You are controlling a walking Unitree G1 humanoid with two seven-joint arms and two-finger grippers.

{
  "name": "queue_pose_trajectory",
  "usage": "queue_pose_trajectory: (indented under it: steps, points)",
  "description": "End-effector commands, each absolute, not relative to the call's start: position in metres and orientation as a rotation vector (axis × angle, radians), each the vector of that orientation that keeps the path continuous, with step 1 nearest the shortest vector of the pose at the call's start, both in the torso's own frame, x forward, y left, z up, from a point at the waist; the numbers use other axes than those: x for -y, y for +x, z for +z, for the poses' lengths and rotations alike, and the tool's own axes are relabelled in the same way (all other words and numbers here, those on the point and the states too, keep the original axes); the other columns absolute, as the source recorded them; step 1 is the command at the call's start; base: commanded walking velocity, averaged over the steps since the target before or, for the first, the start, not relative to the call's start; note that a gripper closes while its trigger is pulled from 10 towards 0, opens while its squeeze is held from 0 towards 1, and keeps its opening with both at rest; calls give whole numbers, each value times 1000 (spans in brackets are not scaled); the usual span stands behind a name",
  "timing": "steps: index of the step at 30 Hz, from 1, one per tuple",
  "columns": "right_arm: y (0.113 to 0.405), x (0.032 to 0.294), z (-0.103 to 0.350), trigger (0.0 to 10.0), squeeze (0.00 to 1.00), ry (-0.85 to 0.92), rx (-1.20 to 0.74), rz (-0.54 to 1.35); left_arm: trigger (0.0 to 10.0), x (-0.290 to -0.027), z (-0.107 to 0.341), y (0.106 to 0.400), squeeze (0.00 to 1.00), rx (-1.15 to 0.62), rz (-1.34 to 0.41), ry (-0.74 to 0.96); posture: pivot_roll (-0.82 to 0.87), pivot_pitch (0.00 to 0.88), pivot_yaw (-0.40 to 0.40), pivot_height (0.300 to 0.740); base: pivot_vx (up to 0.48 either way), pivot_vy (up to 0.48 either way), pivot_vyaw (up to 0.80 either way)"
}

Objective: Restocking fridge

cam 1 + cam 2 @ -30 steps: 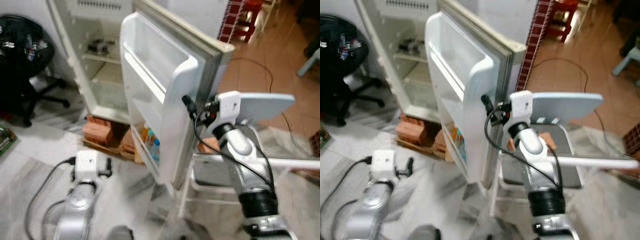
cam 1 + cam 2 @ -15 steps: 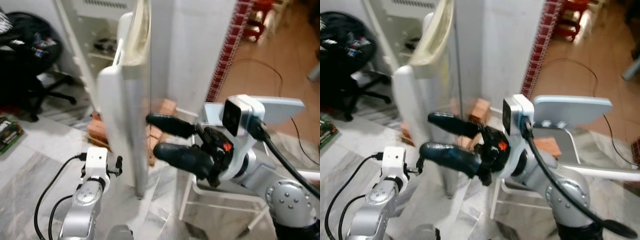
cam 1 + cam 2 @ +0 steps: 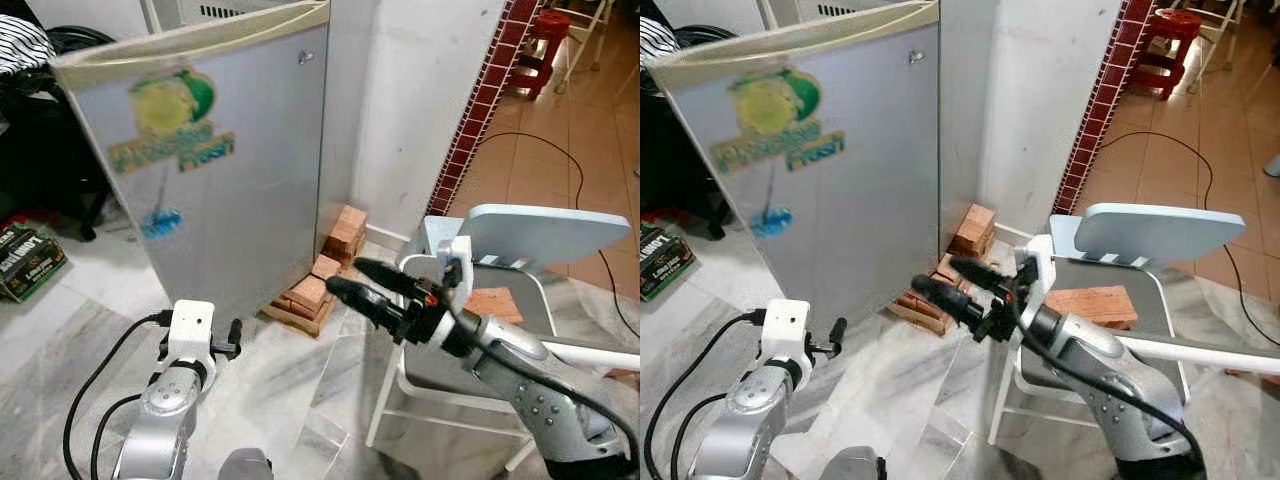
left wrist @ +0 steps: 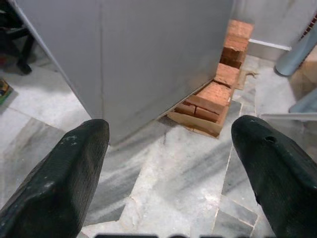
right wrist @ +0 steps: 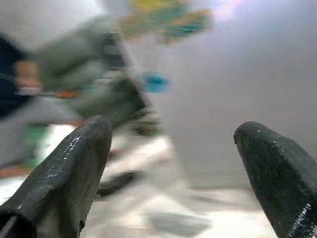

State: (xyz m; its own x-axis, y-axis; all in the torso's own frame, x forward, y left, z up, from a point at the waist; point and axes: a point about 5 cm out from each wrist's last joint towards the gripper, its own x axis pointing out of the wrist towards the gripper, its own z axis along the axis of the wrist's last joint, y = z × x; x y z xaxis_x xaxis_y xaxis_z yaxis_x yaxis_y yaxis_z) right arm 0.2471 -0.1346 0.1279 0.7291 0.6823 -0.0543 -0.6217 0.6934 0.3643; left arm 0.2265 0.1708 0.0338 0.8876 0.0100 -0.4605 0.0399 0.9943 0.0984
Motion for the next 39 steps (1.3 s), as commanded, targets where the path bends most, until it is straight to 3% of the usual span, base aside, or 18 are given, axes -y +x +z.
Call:
queue_pose_trajectory:
  steps: [1, 8, 22, 26, 39]
  points:
    - [254, 141, 123, 10000, 0, 220, -139, 569, 10000, -176, 42, 228, 0, -430, -1, 159, 121, 1, -19, 740, 0, 0, 0]
    - [256, 147, 108, 10000, 0, 118, -104, 355, 10000, -183, 43, 229, 0, -424, 18, 178, 119, 18, -24, 740, 0, 0, 0]
    - [261, 158, 104, 10000, 0, 40, -52, 215, 10000, -178, 49, 234, 0, -405, -24, 157, 104, 34, -12, 740, 0, 0, 0]
    - [260, 166, 97, 10000, 0, 25, -78, 122, 10000, -174, 51, 233, 0, -376, -83, 182, 99, 36, -9, 740, 0, 480, -400]
    - [258, 168, 92, 10000, 0, 1, -75, 68, 10000, -160, 51, 228, 0, -365, -202, 158, 93, 36, -9, 740, 0, 480, -800]
